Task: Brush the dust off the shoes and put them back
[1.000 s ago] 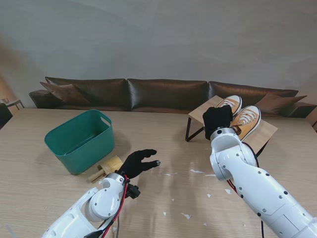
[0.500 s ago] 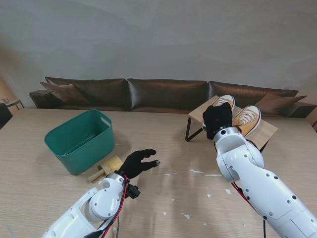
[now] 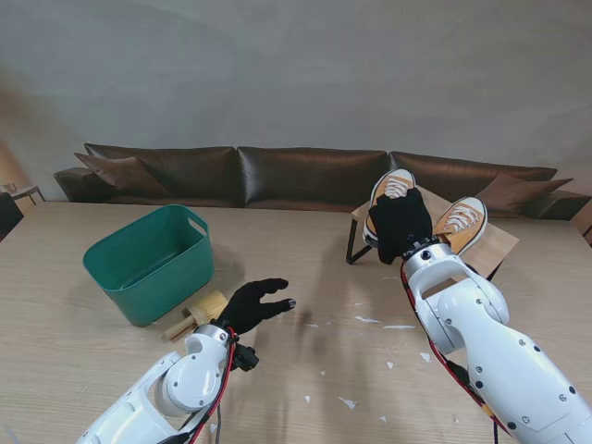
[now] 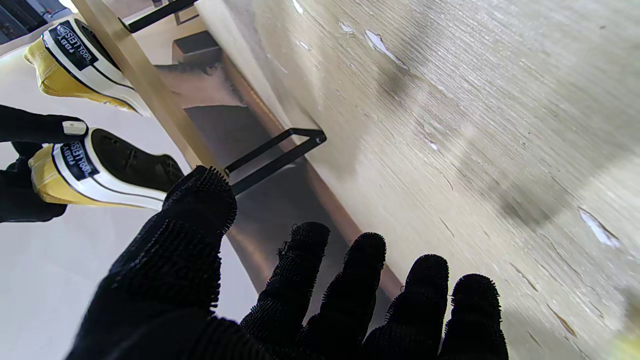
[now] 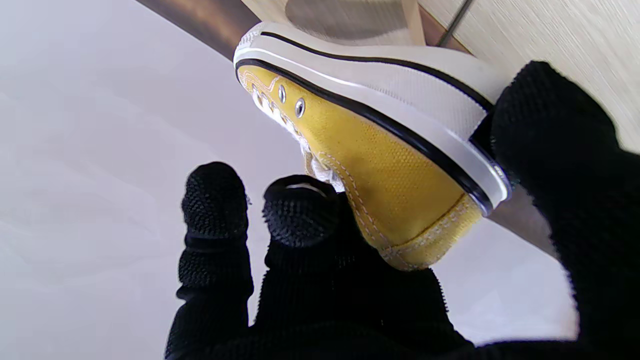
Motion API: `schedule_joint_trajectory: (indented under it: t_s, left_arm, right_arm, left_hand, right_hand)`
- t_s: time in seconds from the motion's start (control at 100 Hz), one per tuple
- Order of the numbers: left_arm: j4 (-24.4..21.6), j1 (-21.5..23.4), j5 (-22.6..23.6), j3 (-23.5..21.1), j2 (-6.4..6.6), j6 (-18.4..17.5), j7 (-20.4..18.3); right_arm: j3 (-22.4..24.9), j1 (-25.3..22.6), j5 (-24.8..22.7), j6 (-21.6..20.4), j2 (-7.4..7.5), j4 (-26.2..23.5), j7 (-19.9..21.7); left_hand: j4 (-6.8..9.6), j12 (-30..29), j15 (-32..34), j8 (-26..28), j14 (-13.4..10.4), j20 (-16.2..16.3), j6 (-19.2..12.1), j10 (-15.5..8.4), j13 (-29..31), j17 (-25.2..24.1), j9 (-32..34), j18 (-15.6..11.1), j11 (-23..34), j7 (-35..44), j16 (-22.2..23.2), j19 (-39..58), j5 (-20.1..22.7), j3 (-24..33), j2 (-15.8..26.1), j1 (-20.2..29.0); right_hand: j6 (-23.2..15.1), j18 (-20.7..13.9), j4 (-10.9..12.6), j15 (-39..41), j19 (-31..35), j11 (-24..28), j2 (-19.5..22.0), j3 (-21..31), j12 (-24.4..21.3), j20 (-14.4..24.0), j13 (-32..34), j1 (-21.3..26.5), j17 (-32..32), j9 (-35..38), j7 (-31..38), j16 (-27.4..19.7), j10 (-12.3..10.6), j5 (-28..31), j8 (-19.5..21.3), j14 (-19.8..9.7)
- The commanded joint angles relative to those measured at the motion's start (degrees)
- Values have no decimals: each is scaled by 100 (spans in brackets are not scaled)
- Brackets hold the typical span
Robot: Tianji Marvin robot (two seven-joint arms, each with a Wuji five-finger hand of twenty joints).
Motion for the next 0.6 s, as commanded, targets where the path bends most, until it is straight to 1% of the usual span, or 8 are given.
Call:
schedule_joint_trajectory:
  t_s: [0.0, 0.23, 0.33, 0.46, 0.59]
  left_arm:
    - [-122, 77, 70, -44, 22, -7, -79]
    - [-312, 252, 275, -180, 64, 9, -29]
    - [-366, 314, 337, -226, 78, 13, -18]
    - [-412, 370, 387, -263, 89, 18, -7]
    - [-448, 407, 421, -288, 100, -1, -12]
  right_arm:
    - [42, -146, 15, -112, 12, -218, -74]
    - [200, -647, 340, -476, -5, -547, -787]
    - [210, -837, 386, -599, -9, -682, -1047]
    - [126, -1003, 509, -683, -25, -789, -1342]
    - [-63, -1081, 599, -704, -38, -809, -1590]
  left_hand:
    - [157, 46, 8, 17, 76, 70, -9, 2, 52, -60, 53, -51, 34, -1, 3, -42, 18, -159, 187, 66]
    - [159, 45, 8, 17, 72, 69, 2, 11, 56, -54, 55, -37, 32, -1, 3, -43, 22, -173, 194, 69]
    - [160, 45, 4, 17, 73, 69, 0, 3, 48, -54, 61, -39, 35, -1, 1, -44, 23, -181, 202, 69]
    - [160, 45, 5, 17, 80, 68, -2, 8, 53, -56, 68, -40, 36, -2, 0, -46, 22, -192, 208, 70]
    - [161, 45, 8, 18, 66, 67, 1, -3, 62, -57, 68, -41, 36, 1, 1, -46, 29, -204, 217, 70]
  right_hand:
    - [-235, -65, 457, 104, 238, 87, 820, 871, 104, -110, 121, 485, -303, 108, 1241, 60, -276, 500, 551, -99]
    - [-273, -98, 446, 89, 235, 89, 822, 873, 89, -103, 156, 476, -243, 104, 1242, 53, -304, 485, 534, -142]
    - [-299, -113, 439, 88, 238, 91, 839, 865, 76, -98, 178, 458, -220, 111, 1251, 50, -330, 477, 526, -176]
    - [-320, -120, 434, 83, 235, 94, 850, 862, 63, -94, 186, 448, -218, 96, 1257, 45, -343, 468, 518, -197]
    - [-347, -142, 429, 81, 232, 107, 872, 856, 42, -92, 190, 435, -202, 78, 1271, 42, -369, 446, 508, -224]
